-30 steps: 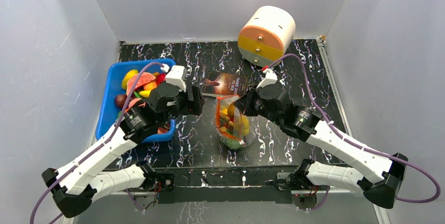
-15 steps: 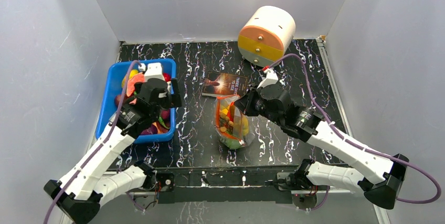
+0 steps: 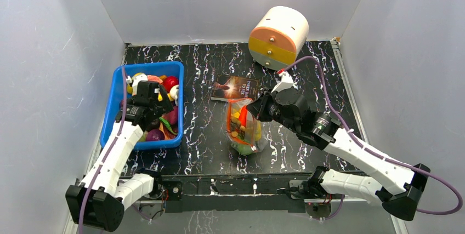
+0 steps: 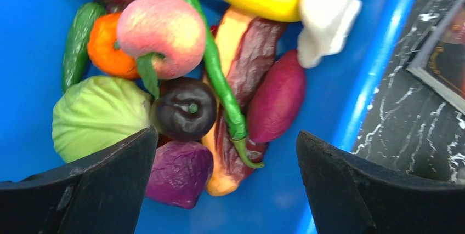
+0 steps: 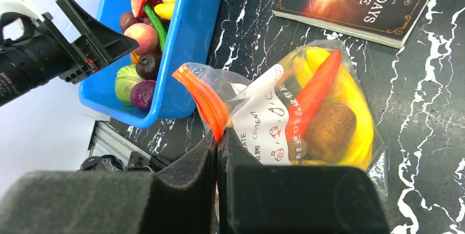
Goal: Place the food in the zip-top bag and seal the zipper
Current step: Pick up the fake fruit from the bin.
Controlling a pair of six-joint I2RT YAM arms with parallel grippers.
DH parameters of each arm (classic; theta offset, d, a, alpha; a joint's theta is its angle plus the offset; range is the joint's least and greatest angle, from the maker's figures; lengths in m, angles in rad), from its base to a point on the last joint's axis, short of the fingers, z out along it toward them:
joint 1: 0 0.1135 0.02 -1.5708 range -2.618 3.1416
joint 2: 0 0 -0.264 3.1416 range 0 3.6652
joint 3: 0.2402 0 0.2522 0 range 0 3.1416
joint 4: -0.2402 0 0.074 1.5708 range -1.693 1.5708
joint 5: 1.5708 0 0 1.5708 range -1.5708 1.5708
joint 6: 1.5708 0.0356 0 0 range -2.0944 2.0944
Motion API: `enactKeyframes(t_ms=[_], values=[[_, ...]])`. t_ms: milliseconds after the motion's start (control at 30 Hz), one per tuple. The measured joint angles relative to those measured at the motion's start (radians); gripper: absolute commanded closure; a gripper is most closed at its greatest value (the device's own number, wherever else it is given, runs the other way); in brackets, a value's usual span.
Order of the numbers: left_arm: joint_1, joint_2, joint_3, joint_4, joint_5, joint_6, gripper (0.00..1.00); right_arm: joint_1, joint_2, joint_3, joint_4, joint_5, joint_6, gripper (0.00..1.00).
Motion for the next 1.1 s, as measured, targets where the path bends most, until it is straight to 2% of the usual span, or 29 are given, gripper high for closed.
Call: enactKeyframes(t_ms=[433,900,1100], values=[[0.179,0.067,-0.134,0.053,0.071,-0.035,0.10,0.000,-0.016,-0.001,-0.002,0.008,-0.006,1.00],[0.197,0.140,-0.170,0.122,0.063,-0.063,0.18,0.000,-0.012,-0.001,-0.002,0.008,-0.010,1.00],[0.198,0.143,-0.203,0.162,0.062,-0.068,0.27,0.000,-0.011,-0.001,-0.002,0.008,-0.014,1.00]])
